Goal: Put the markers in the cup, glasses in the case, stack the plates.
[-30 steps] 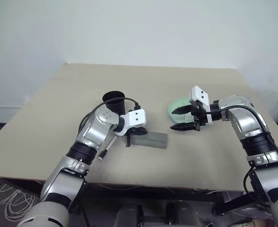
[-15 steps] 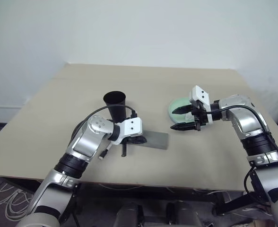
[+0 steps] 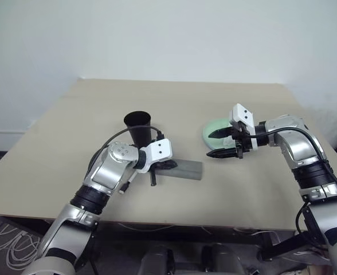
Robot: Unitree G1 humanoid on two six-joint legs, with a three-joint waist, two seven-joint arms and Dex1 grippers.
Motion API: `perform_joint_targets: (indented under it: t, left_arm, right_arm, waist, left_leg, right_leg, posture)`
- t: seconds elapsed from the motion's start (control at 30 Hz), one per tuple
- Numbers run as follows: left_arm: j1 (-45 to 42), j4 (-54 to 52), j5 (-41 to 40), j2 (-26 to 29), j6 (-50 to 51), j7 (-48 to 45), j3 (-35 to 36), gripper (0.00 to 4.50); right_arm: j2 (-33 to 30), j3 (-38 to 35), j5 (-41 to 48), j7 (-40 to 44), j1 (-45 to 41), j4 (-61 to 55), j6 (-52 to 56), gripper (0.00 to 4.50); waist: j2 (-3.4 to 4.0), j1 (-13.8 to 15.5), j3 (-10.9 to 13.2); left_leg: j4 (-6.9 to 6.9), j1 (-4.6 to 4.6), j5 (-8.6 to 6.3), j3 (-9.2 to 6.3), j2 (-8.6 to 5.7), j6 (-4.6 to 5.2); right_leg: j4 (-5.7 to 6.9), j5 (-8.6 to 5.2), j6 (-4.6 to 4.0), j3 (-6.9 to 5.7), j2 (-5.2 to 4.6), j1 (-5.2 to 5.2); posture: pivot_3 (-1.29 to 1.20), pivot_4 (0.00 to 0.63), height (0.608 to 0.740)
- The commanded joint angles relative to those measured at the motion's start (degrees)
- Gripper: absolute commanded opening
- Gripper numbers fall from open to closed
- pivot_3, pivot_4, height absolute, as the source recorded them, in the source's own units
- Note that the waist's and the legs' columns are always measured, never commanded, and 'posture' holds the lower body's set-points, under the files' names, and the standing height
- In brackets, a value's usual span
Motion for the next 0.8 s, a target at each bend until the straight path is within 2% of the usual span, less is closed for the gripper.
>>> perform_joint_targets:
  t: [0.03,0.3,0.8]
  left_arm:
    - [3.15,1.93,2.15,1.16,1.13,-0.22,-2.87,0.02]
    - [2.35,-0.03,1.25,1.93,2.40,-0.42,-1.79,0.02]
    - [-2.94,-13.69,-9.54,3.64,14.82,-0.59,7.49,0.02]
  right_arm:
    - [-0.20,-0.91,0.71,-0.06,-1.50,-1.41,-0.36,3.77]
    - [0.10,-0.76,0.50,0.01,-2.13,-0.53,-0.82,3.77]
    - [0.62,-0.43,0.40,0.24,-2.69,0.41,-1.42,3.77]
  waist:
    - [0.10,-0.02,-0.12]
    - [0.39,-0.05,-0.35]
    - [0.35,0.12,-0.30]
  left_leg:
    - [0.00,0.01,0.00,0.00,0.00,0.00]
    - [-0.02,0.04,0.00,0.00,0.05,0.00]
    - [-0.05,-0.09,-0.01,-0.01,-0.01,0.00]
  right_leg:
    - [0.00,0.00,0.00,0.00,0.00,0.00]
    - [0.01,0.00,0.00,-0.01,0.04,-0.01]
    - [-0.03,0.00,0.00,-0.01,0.03,-0.10]
  posture:
    - [0.00,0.000,0.727]
    - [0.00,0.000,0.727]
    - [0.00,0.000,0.727]
